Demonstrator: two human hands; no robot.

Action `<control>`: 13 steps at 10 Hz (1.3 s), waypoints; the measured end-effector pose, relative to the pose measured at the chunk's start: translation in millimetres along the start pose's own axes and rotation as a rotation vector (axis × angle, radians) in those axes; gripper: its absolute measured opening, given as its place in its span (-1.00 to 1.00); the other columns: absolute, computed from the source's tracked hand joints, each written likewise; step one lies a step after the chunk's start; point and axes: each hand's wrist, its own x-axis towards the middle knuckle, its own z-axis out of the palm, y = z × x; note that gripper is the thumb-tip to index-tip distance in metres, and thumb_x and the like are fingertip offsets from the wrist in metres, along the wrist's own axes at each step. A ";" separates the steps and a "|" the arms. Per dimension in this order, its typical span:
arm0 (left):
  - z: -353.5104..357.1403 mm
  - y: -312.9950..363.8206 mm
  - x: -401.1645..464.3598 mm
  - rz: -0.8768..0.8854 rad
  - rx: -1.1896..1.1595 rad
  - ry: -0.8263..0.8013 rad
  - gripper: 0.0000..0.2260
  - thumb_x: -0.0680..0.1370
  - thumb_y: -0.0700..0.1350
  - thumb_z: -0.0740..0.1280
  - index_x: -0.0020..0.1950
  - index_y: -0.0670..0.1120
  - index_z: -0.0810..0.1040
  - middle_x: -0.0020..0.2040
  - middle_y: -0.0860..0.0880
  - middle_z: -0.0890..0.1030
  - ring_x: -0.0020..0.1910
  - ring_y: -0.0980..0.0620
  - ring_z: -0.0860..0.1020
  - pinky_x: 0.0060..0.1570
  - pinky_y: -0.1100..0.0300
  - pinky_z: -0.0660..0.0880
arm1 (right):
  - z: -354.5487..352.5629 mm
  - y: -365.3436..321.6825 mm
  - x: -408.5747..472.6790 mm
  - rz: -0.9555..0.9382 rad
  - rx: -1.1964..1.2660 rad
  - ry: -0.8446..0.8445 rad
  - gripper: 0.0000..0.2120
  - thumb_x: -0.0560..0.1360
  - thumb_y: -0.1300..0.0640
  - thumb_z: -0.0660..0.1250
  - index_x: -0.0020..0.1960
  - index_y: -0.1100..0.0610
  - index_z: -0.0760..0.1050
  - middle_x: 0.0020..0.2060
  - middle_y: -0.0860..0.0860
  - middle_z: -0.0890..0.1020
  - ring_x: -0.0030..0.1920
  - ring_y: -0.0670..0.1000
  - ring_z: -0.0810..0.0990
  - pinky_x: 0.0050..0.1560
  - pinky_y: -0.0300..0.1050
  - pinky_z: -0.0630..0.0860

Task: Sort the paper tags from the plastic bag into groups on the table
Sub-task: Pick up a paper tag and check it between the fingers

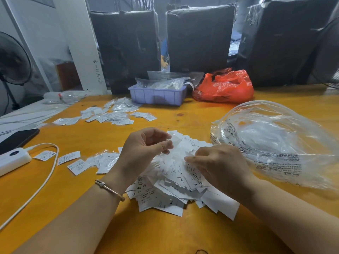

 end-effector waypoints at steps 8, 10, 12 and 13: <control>2.1 7.1 -5.9 0.002 -0.030 -0.254 -0.73 0.42 -0.08 0.47 0.10 -0.07 0.63 -0.14 -0.10 0.74 -0.19 -0.03 0.70 -0.18 0.25 0.57 | -28.1 15.5 6.0 0.885 1.222 0.271 -0.61 0.38 0.49 0.36 0.09 0.12 0.57 -0.13 0.14 0.55 -0.36 -0.01 0.58 -0.40 -0.19 0.53; 2.8 8.7 -7.2 0.016 -0.051 -0.299 -0.76 0.44 -0.06 0.47 0.10 -0.02 0.64 -0.14 -0.13 0.73 -0.19 -0.05 0.70 -0.21 0.26 0.56 | -35.2 8.5 7.3 0.799 1.254 0.352 -0.85 0.40 0.42 0.43 -0.08 0.23 0.62 -0.19 0.18 0.66 -0.17 0.12 0.70 -0.26 -0.20 0.61; 2.9 8.6 -6.9 0.023 -0.052 -0.311 -0.75 0.44 -0.06 0.47 0.11 -0.03 0.63 -0.13 -0.13 0.73 -0.19 -0.06 0.70 -0.20 0.25 0.56 | -30.0 2.0 6.8 0.727 1.152 0.332 -0.86 0.39 0.40 0.46 -0.13 0.20 0.61 -0.22 0.16 0.67 -0.22 0.11 0.71 -0.26 -0.17 0.63; 2.7 8.2 -7.0 0.027 -0.052 -0.308 -0.76 0.44 -0.06 0.47 0.10 -0.02 0.63 -0.13 -0.13 0.73 -0.19 -0.05 0.70 -0.21 0.26 0.55 | -27.8 1.8 5.5 0.707 1.129 0.302 -0.86 0.39 0.38 0.47 -0.13 0.18 0.61 -0.20 0.15 0.67 -0.22 0.10 0.71 -0.25 -0.16 0.63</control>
